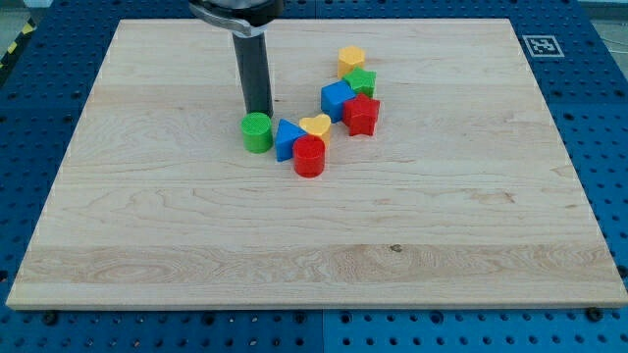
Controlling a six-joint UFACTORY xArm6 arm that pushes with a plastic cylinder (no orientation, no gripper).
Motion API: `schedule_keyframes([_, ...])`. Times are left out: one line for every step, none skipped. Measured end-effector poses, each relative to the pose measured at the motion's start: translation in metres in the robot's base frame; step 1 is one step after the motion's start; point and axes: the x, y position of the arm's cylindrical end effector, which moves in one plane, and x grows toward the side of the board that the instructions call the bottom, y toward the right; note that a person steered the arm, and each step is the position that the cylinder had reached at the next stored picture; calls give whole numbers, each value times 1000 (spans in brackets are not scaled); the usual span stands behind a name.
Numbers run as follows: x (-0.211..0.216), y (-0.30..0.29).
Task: Push the green circle to the left of the triangle
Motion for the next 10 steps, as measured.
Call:
schedule_keyframes([14, 0])
schedule_keyframes([29, -16])
schedule_keyframes([31, -53])
schedule_keyframes([31, -89])
schedule_keyframes([41, -110])
schedule_keyframes([45, -113])
schedule_keyframes([45, -98])
schedule_keyframes([45, -78])
schedule_keyframes([45, -78])
schedule_keyframes([45, -70])
